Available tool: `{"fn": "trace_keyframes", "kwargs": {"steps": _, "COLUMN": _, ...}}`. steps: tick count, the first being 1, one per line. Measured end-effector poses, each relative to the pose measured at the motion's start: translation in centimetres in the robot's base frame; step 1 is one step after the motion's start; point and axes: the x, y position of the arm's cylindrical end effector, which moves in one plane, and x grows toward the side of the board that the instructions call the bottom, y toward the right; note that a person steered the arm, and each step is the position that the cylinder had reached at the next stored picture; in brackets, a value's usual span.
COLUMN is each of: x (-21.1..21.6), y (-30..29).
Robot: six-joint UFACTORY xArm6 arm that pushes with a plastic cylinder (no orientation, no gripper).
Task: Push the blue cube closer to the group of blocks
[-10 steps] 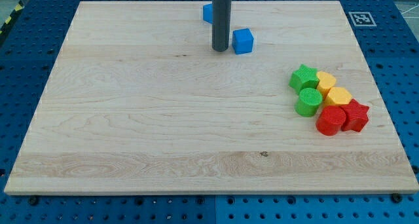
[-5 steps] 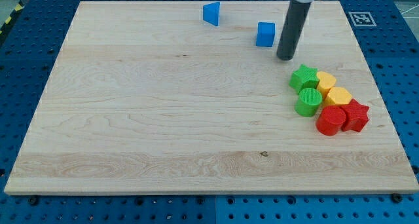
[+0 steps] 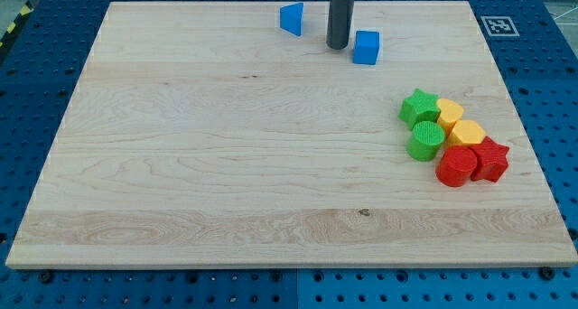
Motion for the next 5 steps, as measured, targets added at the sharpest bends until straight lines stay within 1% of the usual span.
{"fn": "trace_keyframes", "kwargs": {"steps": 1, "x": 0.5, "y": 4.0}}
{"fn": "trace_keyframes", "kwargs": {"steps": 3, "x": 3.5, "y": 9.4}}
{"fn": "trace_keyframes", "kwargs": {"steps": 5, "x": 6.6, "y": 10.6}}
